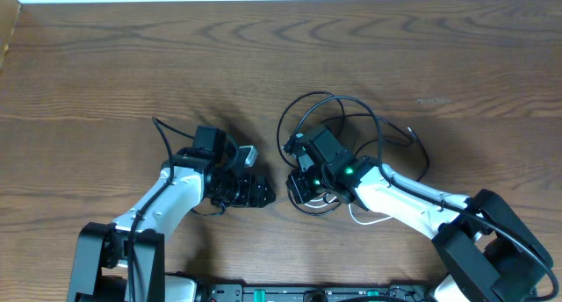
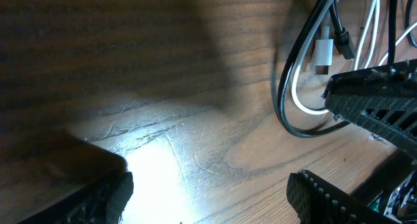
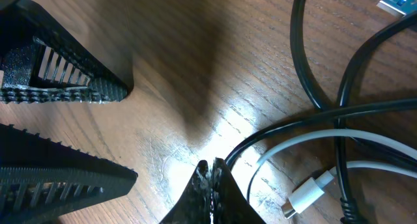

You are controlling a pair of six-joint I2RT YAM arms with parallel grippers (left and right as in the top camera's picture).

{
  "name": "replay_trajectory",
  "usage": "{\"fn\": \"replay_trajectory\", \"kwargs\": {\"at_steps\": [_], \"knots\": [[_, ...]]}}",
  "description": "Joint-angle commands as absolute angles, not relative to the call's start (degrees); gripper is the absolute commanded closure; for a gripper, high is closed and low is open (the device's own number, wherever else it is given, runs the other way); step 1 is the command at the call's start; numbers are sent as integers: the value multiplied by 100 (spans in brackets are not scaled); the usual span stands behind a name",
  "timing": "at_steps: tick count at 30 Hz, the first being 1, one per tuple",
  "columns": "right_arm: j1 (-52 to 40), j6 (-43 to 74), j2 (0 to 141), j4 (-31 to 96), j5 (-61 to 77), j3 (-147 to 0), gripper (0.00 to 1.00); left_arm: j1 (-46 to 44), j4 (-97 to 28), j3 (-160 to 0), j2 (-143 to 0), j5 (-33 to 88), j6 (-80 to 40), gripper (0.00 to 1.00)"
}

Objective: Untangle cables

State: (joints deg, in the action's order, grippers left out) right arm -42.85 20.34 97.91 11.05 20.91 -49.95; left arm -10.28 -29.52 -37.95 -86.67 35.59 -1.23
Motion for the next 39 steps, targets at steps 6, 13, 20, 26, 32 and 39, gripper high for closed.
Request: {"fn": "replay_trajectory", "kwargs": {"at_steps": [6, 13, 20, 26, 32, 39], "knots": [[-4324, 1964, 9859, 1092, 2158, -5009, 99, -1004, -2906, -3760, -8746, 3076, -25, 18], [-4324, 1964, 9859, 1114, 2158, -5009, 99, -1004, -2904, -3760, -8744, 3079, -25, 18], [-4324, 1964, 9859, 1114, 2296, -5009, 99, -1004, -2904, -3760, -8744, 3076, -25, 17], [-4324, 1966, 9859, 1116, 2403, -5009, 99, -1004, -2906, -3760, -8746, 3076, -25, 17], [-4324, 1970, 9859, 1116, 2523, -5009, 99, -1004, -2906, -3760, -8744, 3076, -25, 17], [-4324, 2016, 9859, 1111, 2633, -5009, 99, -1004, -2904, -3760, -8744, 3076, -25, 18]]}}
